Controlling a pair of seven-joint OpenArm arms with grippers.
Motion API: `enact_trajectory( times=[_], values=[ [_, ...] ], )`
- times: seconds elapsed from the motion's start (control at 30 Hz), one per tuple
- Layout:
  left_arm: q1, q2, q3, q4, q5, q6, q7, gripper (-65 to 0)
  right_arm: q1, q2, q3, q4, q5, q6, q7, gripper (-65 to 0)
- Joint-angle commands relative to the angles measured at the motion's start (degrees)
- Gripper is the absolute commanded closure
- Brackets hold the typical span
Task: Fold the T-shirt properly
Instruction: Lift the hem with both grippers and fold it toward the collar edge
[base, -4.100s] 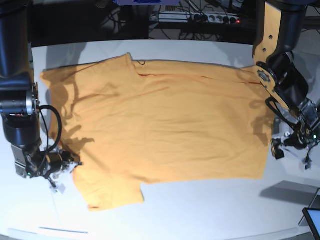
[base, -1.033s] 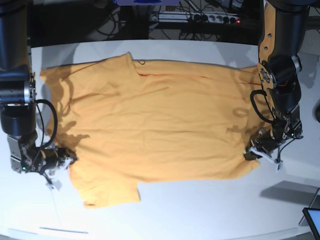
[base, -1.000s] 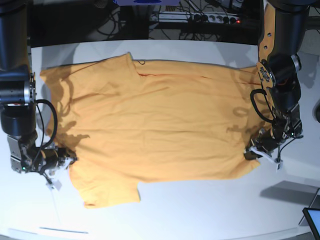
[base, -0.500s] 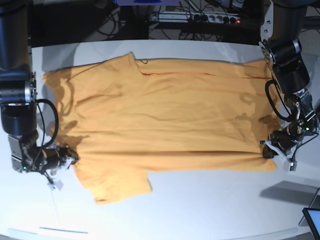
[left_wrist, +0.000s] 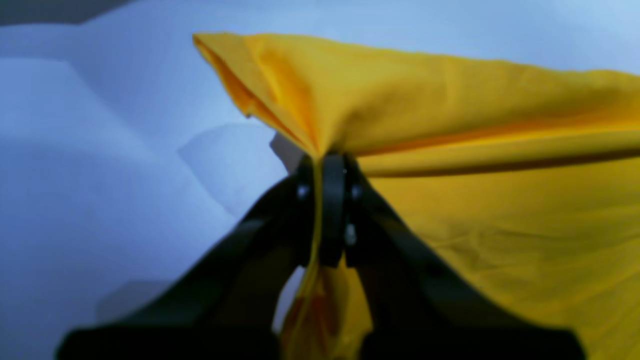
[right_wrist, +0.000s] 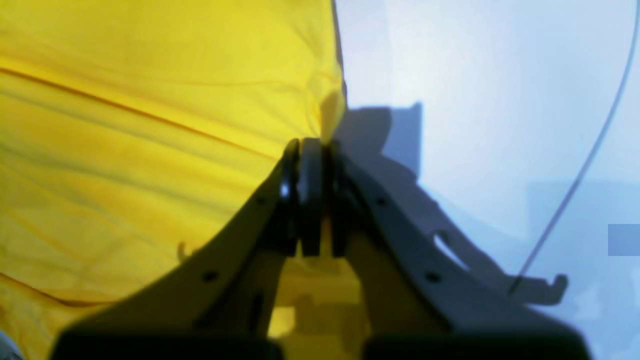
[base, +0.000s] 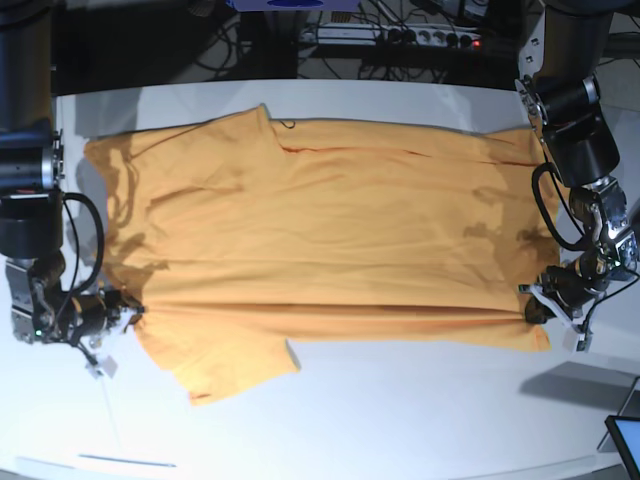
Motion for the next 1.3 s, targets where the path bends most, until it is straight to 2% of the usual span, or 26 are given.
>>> enact_trajectory(
  times=[0.0,0.27,0.53,0.73,0.97,1.13,1.27],
  values=[
    [-1.6,-1.6,-0.3,1.2,0.3,0.6,-1.3,0.0,2.2,1.4,0.1,2.1,-1.0,-0.3,0.6,-0.3],
    [-1.6,-1.5,-0.2,1.9,0.7,0.6,-1.2,0.0,1.6,1.9,0.2,11.8,-1.0,-0.6,-3.1,-0.3],
    [4.3,-1.3,-0.2,18.2,0.3,0.6,4.9,0.0,-0.1,2.9,0.2,14.0,-1.1,-0.6,-3.2,-0.3],
    [7.3,-0.7,-0.2,22.0,0.8,0.6,6.6,0.0,-5.3,5.1,0.3,25.9,-1.0,-0.7,-6.2,-0.3],
    [10.1,-0.7,-0.2,22.2,0.8,0.6,6.6,0.0,-11.7,5.1,8.2,35.0,-1.3,-0.8,-10.8,-0.3],
    [10.2,-0.8,-0.2,22.3,0.8,0.6,6.6,0.0,-15.7,5.2,8.5,43.4,-1.3,-4.4,-12.8,-0.3],
    [13.0,-0.9,-0.3,26.8,0.8,0.6,6.6,0.0,-17.4,5.2,8.6,47.4,-1.3,-4.9,-14.4,-0.3]
  ],
)
